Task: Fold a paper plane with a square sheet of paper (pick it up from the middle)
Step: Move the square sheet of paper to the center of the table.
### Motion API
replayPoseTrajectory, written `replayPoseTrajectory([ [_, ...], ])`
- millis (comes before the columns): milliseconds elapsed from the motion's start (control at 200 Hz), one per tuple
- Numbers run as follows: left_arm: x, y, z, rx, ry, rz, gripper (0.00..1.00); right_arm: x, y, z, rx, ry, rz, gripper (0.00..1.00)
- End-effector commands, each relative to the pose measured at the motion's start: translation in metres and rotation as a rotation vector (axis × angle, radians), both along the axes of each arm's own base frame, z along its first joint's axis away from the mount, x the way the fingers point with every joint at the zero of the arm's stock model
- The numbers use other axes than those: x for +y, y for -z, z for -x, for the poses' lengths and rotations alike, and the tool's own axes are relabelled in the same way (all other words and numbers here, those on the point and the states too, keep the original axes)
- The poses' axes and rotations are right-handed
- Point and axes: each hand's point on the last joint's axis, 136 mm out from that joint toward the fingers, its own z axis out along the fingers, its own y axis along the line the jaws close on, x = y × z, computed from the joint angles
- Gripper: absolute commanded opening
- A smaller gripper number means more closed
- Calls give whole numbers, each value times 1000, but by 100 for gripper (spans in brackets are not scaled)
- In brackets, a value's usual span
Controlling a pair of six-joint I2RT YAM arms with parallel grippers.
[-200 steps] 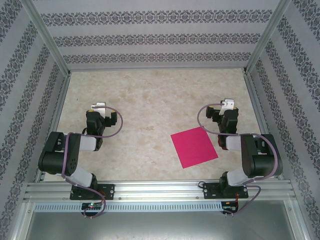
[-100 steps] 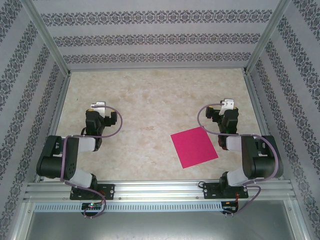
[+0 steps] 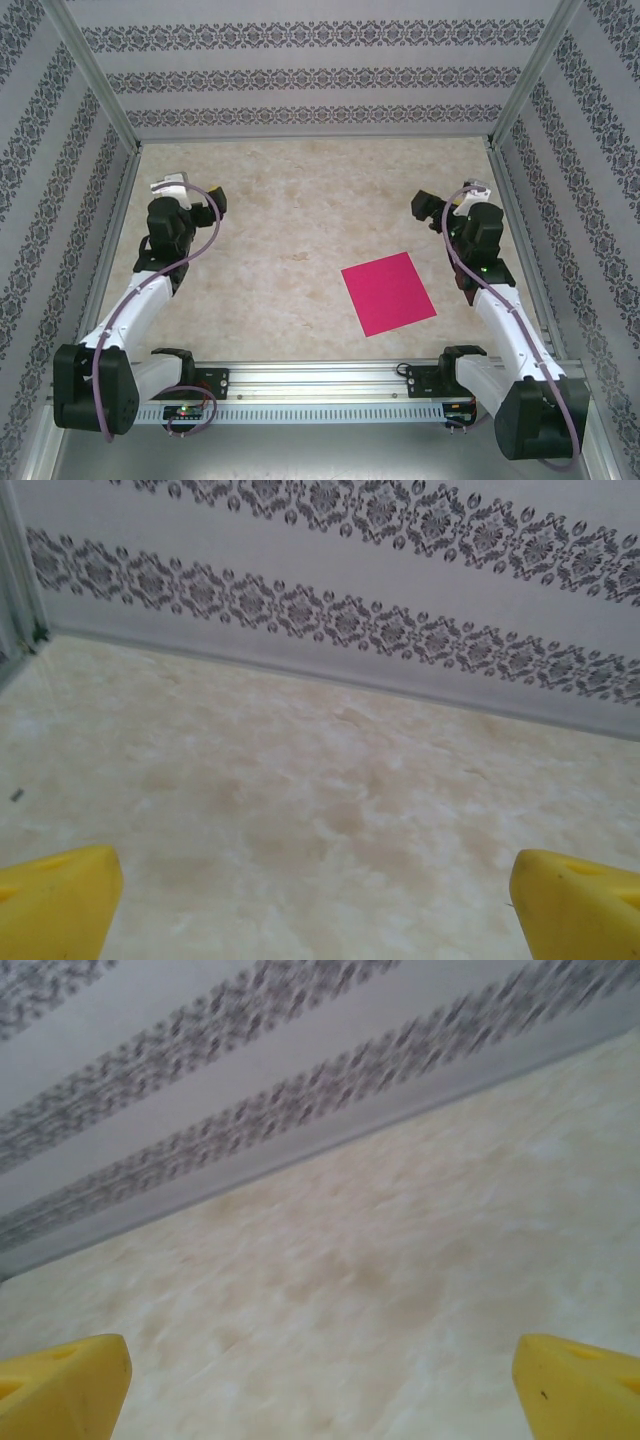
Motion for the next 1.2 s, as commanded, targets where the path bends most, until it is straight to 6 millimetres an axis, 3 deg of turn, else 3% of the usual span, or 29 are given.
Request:
replayPoseTrajectory([
  [0,-10,38,21,158,0,179,100,49,56,37,315,-192,-190,97],
  [80,-4,49,31,196,-67,257,100,66,72,53,411,-249,-148,94],
  [255,-27,56,48,219,65,308,100,81,104,83,596,-256,-52,88],
  [500,-49,49,79,217,200,357,100,100,138,119,681,-308,-9,82],
  [934,-55,29,89,110,253,392,100,120,173,135,785,-357,67,78],
  [1194,-63,44,92,175,276,454,100,132,194,154,834,-395,68,76],
])
